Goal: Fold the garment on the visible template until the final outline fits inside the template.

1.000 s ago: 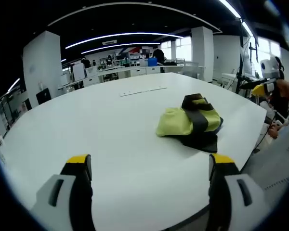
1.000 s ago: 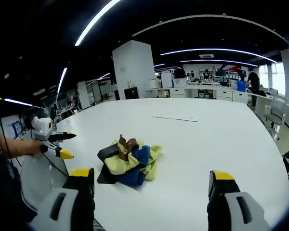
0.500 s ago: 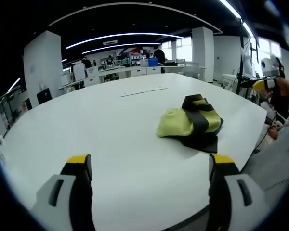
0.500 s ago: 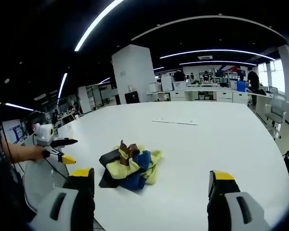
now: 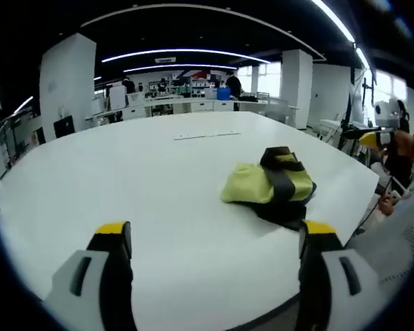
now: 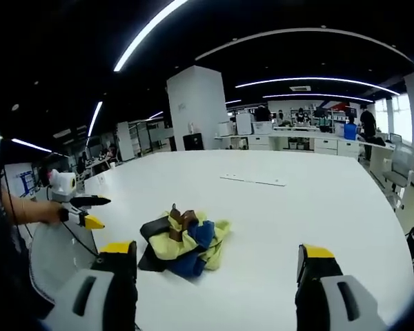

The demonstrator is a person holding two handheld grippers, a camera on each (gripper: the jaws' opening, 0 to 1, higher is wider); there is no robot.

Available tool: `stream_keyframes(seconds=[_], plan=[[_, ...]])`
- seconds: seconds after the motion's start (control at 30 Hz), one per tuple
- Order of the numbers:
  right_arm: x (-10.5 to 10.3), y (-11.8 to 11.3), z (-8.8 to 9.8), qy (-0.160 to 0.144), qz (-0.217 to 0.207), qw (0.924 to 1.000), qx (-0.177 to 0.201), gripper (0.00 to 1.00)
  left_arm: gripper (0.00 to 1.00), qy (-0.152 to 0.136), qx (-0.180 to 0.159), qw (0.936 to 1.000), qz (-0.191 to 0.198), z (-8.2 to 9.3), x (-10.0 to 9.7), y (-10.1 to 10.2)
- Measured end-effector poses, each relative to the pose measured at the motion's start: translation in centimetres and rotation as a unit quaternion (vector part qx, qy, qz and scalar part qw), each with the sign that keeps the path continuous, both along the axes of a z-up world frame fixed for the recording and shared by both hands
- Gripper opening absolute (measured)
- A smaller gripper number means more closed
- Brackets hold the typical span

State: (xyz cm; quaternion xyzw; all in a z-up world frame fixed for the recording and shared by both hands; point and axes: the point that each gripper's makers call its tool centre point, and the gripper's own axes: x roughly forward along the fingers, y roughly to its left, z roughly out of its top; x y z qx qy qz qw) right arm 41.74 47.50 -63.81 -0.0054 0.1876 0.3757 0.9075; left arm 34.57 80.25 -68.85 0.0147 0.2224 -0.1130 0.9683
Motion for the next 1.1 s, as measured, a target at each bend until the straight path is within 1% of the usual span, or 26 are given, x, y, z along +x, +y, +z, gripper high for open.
stream_keyframes(seconds=[0.17,0.33,0.47,0.6,0.67,0.7,0.8,0.87,0.97,1.1], plan=[[0.2,0.3,-0.3,0.000,0.011,0.9999,-0.002,0.93,0.96,-0.008,-0.011,0.9999,-0.008,0.7,0.6,-1.1],[0.3,0.5,-0.2,-0.005,0.020,0.9998,0.002,0.86,0.93,-0.004,-0.005,0.9997,-0.023,0.7,1.1,-2.6],[0.4,0.9,-0.4,-0.007,0.028,0.9996,0.002,0.80,0.89,-0.005,-0.014,0.9993,-0.034,0.7,1.5,-3.7],[0.3,1.5,-0.6,-0.006,0.040,0.9991,0.007,0.68,0.85,-0.010,-0.016,0.9986,-0.050,0.8,2.0,-4.9],[0.3,1.8,-0.8,-0.007,0.044,0.9989,0.011,0.64,0.82,-0.010,-0.021,0.9981,-0.057,0.7,2.3,-5.3],[0.4,2.0,-1.0,-0.006,0.046,0.9988,0.013,0.63,0.81,-0.010,-0.029,0.9977,-0.060,0.7,2.5,-5.6],[0.5,2.6,-1.2,-0.007,0.051,0.9986,0.016,0.58,0.79,-0.015,-0.039,0.9970,-0.066,0.8,2.6,-6.2],[0.5,3.0,-1.4,-0.006,0.057,0.9983,0.015,0.56,0.74,-0.016,-0.044,0.9966,-0.068,0.9,2.9,-6.4],[0.7,3.6,-1.9,-0.006,0.064,0.9979,0.008,0.52,0.68,-0.025,-0.044,0.9953,-0.083,1.2,3.4,-7.0],[1.0,4.5,-2.5,-0.011,0.072,0.9973,0.004,0.40,0.60,-0.024,-0.053,0.9935,-0.098,0.9,3.9,-8.1]])
